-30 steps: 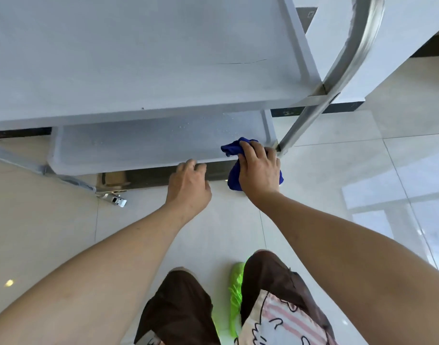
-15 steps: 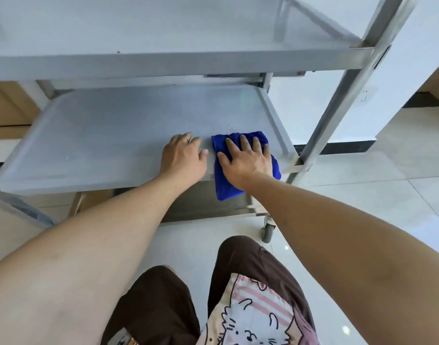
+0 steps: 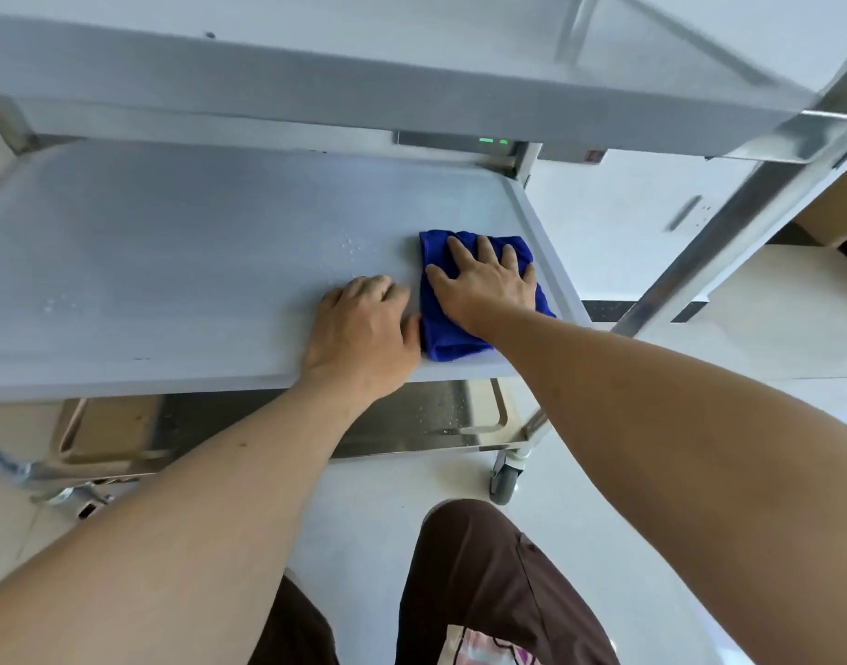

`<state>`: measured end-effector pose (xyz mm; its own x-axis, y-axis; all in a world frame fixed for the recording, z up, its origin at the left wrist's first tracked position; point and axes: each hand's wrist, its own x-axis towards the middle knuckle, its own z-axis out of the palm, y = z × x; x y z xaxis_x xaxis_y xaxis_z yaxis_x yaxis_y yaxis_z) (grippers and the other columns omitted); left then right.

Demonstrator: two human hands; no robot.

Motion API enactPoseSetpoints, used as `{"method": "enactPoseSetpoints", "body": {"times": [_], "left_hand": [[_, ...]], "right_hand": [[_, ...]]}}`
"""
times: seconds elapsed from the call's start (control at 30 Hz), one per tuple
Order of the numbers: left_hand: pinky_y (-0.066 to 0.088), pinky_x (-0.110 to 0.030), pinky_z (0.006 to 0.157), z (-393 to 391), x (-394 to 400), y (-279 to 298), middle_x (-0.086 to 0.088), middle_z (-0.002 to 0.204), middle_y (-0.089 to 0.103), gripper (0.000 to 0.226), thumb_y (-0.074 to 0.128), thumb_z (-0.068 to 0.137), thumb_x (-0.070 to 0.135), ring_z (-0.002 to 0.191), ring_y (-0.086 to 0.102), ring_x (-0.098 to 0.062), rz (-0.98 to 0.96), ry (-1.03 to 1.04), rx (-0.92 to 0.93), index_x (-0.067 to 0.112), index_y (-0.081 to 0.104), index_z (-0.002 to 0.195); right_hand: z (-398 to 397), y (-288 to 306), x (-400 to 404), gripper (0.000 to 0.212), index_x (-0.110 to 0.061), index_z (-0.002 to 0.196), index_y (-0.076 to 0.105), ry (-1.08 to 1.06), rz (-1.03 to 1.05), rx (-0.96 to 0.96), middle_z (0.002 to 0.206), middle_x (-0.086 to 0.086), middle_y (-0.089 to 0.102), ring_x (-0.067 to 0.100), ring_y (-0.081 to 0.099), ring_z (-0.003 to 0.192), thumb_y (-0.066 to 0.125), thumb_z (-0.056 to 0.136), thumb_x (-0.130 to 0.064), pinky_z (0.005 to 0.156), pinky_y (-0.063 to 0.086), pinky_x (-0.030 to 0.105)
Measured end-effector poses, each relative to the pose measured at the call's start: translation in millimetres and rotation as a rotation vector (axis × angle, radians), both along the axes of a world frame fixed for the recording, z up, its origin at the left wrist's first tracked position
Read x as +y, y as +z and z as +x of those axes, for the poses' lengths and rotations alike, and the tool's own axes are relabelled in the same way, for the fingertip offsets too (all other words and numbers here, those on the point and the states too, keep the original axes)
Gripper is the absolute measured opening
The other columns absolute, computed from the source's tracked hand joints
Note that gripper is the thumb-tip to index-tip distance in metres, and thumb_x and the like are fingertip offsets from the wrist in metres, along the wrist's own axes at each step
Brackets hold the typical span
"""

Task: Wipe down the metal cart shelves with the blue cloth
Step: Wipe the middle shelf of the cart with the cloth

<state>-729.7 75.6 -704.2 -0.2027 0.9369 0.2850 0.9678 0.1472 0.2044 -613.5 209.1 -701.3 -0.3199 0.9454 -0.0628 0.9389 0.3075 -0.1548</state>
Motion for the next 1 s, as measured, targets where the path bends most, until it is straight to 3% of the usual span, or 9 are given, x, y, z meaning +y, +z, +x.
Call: {"method": "enactPoseSetpoints", "body": {"times": [0.33, 0.6, 1.0], "left_hand": [[0.040, -0.041, 0.089, -8.9, 7.1, -9.7, -0.003, 0.114, 0.061, 0.036, 0.037, 0.094, 0.041, 0.105, 0.053, -0.026, -0.033, 0.020, 0.027, 0.019, 0.060, 0.112], [0.039, -0.041, 0.080, -7.7, 11.7, -20.4, -0.003, 0.105, 0.060, 0.032, 0.039, 0.092, 0.040, 0.097, 0.052, -0.028, 0.013, 0.061, 0.063, 0.019, 0.059, 0.105], [0.038, -0.041, 0.081, -11.5, 30.8, -23.7, -0.002, 0.104, 0.061, 0.036, 0.035, 0.089, 0.043, 0.097, 0.053, -0.028, 0.074, 0.071, 0.072, 0.021, 0.060, 0.103]], "right_hand": [[-40.4, -9.4, 83.1, 0.069, -0.045, 0.151, 0.029, -0.031, 0.017, 0.016, 0.162, 0.000, 0.028, 0.034, 0.018, 0.148, 0.025, 0.086, -0.067, 0.116, 0.010, 0.059], [-59.0, -8.7, 135.7, 0.066, -0.046, 0.148, 0.034, -0.020, 0.006, 0.023, 0.160, -0.001, 0.033, 0.032, 0.025, 0.146, 0.027, 0.084, -0.065, 0.114, 0.015, 0.058], [-69.5, 7.1, 182.1, 0.063, -0.041, 0.146, 0.039, -0.004, 0.029, 0.053, 0.158, 0.001, 0.036, 0.037, 0.027, 0.144, 0.029, 0.086, -0.060, 0.115, 0.017, 0.059]]}}
